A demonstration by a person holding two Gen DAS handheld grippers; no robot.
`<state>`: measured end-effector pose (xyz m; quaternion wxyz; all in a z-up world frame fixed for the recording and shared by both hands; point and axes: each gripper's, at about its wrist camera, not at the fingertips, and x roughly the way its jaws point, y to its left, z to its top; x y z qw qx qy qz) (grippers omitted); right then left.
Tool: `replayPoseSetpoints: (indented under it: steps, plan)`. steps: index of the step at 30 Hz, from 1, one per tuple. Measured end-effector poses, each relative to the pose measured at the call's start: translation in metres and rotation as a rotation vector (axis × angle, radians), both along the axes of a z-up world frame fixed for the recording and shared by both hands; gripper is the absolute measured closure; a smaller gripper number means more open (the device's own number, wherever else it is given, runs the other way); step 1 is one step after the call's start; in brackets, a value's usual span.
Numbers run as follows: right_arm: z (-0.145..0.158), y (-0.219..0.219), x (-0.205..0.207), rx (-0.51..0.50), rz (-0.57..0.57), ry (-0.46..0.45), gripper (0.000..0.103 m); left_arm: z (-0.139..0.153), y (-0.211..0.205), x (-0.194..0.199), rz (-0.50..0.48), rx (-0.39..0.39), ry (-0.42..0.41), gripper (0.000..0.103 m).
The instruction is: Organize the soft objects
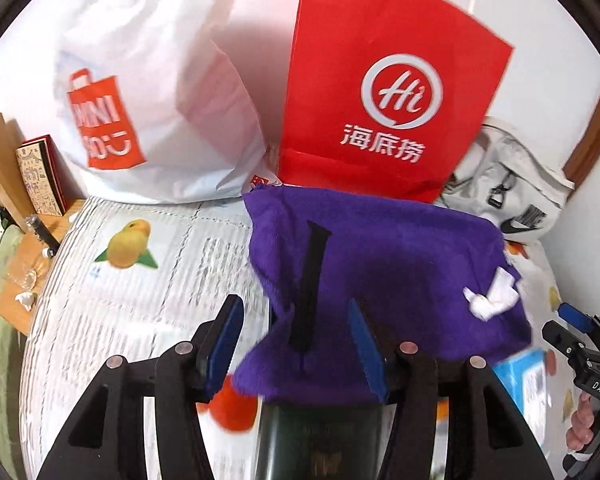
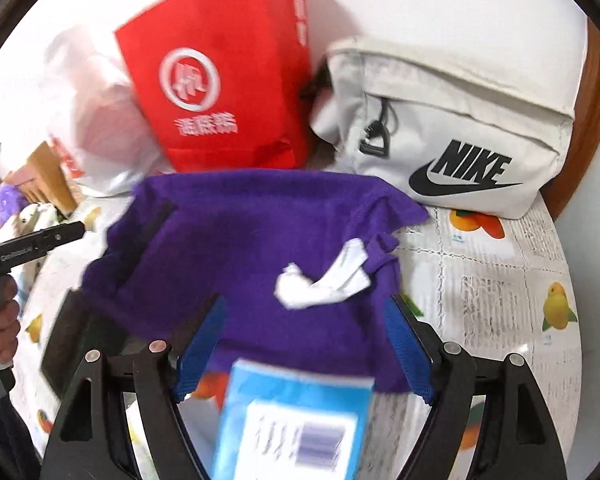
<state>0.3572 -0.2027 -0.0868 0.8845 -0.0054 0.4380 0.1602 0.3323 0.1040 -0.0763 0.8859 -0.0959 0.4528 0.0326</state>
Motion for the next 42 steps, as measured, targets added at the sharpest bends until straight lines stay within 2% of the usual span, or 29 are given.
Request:
replayPoseSetpoints:
  steps: [6,10,12,16,20,29,30,31,34,36,42]
  plan:
    - [0.009,0.005,-0.047,0.097,0.057,-0.005,0.025,0.008,-0.001,-0.041,-0.011,0.008,0.004,0.051]
    - [0.002,0.020,-0.075,0.067,0.096,-0.011,0.044,0.001,-0.001,-0.067,-0.020,-0.026,0.012,0.051]
    - [-0.004,0.032,-0.088,0.061,0.145,0.000,0.047,-0.005,-0.002,-0.078,-0.027,-0.030,0.021,0.051]
    - [-0.015,0.054,-0.107,0.039,0.228,0.001,0.047,-0.015,0.000,-0.098,-0.027,-0.025,0.032,0.050]
    - [-0.026,0.074,-0.112,-0.008,0.277,0.009,0.047,-0.022,0.006,-0.116,-0.011,-0.032,0.043,0.044]
    - [-0.053,0.104,-0.099,-0.175,0.315,0.067,0.047,-0.032,0.016,-0.138,-0.022,-0.070,0.045,0.043]
    - [-0.057,0.107,-0.097,-0.187,0.316,0.079,0.050,-0.033,0.016,-0.140,-0.028,-0.070,0.045,0.043]
    - [-0.061,0.108,-0.094,-0.197,0.304,0.092,0.058,-0.033,0.016,-0.141,-0.031,-0.071,0.046,0.043]
    - [-0.062,0.103,-0.090,-0.138,0.274,0.116,0.062,-0.037,0.018,-0.146,-0.033,-0.077,0.052,0.043]
    - [-0.050,0.100,-0.096,-0.115,0.260,0.059,0.062,-0.040,0.018,-0.149,-0.033,-0.075,0.062,0.043]
    - [-0.021,0.083,-0.113,-0.011,0.199,-0.019,0.062,-0.044,0.009,-0.165,-0.057,-0.075,0.079,0.043]
